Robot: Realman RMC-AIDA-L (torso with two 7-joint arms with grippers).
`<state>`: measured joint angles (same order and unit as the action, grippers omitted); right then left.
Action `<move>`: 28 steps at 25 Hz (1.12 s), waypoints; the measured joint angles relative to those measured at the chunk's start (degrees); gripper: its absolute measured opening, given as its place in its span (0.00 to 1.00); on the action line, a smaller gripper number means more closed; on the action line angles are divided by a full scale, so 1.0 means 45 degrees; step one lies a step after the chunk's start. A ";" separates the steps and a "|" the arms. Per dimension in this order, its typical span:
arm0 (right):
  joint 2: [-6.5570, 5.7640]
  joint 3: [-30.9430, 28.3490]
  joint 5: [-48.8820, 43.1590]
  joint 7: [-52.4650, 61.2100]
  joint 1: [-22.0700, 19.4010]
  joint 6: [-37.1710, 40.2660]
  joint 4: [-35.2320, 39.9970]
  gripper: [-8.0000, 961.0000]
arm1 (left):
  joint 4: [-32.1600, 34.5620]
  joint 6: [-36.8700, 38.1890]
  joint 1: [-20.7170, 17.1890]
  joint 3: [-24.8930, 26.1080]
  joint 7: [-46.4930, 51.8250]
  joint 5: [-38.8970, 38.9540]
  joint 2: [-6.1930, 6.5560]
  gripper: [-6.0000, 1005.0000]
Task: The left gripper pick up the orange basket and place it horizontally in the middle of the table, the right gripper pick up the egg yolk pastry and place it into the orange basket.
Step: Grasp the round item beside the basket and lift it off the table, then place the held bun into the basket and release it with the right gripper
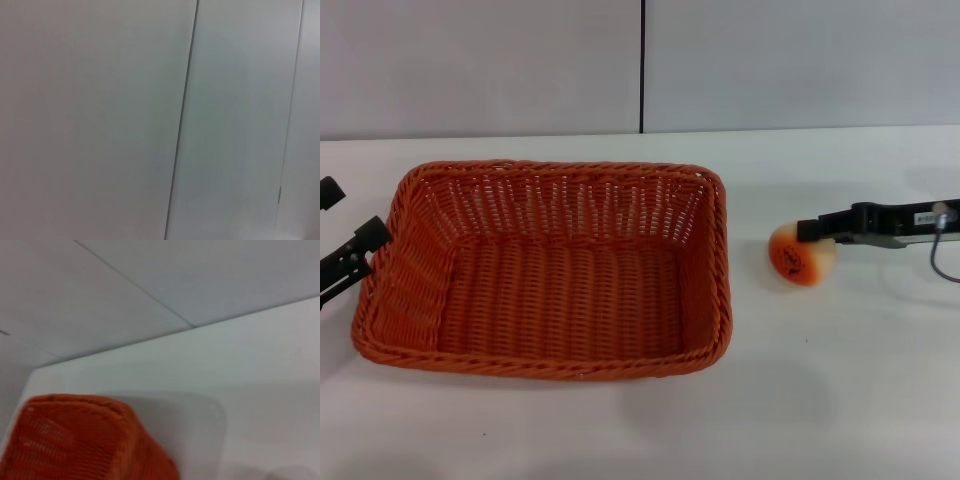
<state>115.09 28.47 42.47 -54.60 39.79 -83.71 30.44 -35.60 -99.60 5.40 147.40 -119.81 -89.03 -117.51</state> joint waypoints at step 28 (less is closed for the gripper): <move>-0.0373 0.0320 0.3727 0.0056 0.1166 -0.0060 0.0596 0.07 | 0.0140 0.0078 0.0270 -0.0016 0.0235 0.0030 -0.0104 0.78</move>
<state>113.41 29.91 59.24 -54.35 45.04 -83.98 33.13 -34.97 -99.25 6.61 147.33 -118.75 -88.90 -117.98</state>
